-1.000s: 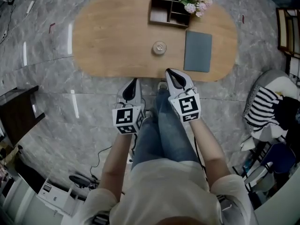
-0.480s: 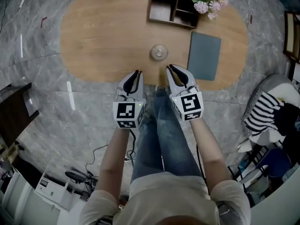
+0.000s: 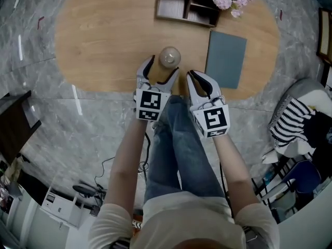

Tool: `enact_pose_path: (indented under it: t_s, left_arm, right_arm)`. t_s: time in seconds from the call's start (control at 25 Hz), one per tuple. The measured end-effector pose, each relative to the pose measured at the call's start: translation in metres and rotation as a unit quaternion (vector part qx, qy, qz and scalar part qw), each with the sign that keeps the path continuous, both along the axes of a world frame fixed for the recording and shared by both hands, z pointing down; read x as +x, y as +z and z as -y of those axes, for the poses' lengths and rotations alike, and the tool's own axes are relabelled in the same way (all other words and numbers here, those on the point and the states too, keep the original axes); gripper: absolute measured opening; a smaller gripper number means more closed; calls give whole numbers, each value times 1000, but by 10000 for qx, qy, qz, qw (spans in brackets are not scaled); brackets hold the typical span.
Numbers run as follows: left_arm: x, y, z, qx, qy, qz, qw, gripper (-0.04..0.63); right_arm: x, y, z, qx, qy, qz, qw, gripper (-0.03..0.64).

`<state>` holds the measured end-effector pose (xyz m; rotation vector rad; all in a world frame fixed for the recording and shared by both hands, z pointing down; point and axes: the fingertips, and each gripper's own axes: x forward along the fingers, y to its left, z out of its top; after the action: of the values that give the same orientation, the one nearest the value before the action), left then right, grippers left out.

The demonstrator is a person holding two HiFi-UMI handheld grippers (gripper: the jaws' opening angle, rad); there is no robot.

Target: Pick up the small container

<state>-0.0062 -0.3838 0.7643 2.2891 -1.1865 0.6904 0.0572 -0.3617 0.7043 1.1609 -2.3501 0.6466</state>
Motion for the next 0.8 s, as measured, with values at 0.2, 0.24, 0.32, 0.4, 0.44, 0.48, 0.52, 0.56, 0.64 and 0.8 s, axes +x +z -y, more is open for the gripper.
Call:
enact_pose_path:
  t_s: [0.2, 0.24, 0.32, 0.4, 0.44, 0.48, 0.52, 0.56, 0.64, 0.8]
  left_arm:
    - [11, 15, 15, 55, 79, 259, 9996, 387]
    - [13, 18, 17, 67, 87, 322, 9994, 390]
    - [16, 22, 22, 75, 97, 413, 9991, 391]
    - [21, 27, 27, 31, 102, 447, 9989, 391]
    - [23, 31, 28, -10, 90, 455, 9989, 391]
    - [25, 35, 28, -62, 68, 466, 9989, 391]
    - [27, 38, 28, -116, 55, 491, 9987, 391]
    - [29, 41, 29, -159, 56, 534, 9984, 390]
    - [32, 43, 31, -200, 68, 619, 9979, 390]
    - [32, 43, 35, -136, 52, 615, 9980, 390]
  right_arm:
    - [7, 0, 0, -64, 42, 57, 10000, 14]
    - [8, 0, -1, -80, 45, 72, 9999, 12]
    - [10, 1, -1, -106, 46, 95, 9999, 11]
    - [12, 4, 0, -143, 43, 115, 9998, 11]
    - [13, 4, 0, -171, 47, 129, 9998, 11]
    - [14, 5, 0, -208, 57, 145, 9997, 11]
    - [16, 5, 1, -234, 71, 161, 9996, 11]
    - [18, 6, 1, -235, 86, 173, 9995, 11]
    - [23, 7, 2, -213, 120, 177, 9995, 11]
    - [30, 7, 3, -203, 172, 202, 9994, 11]
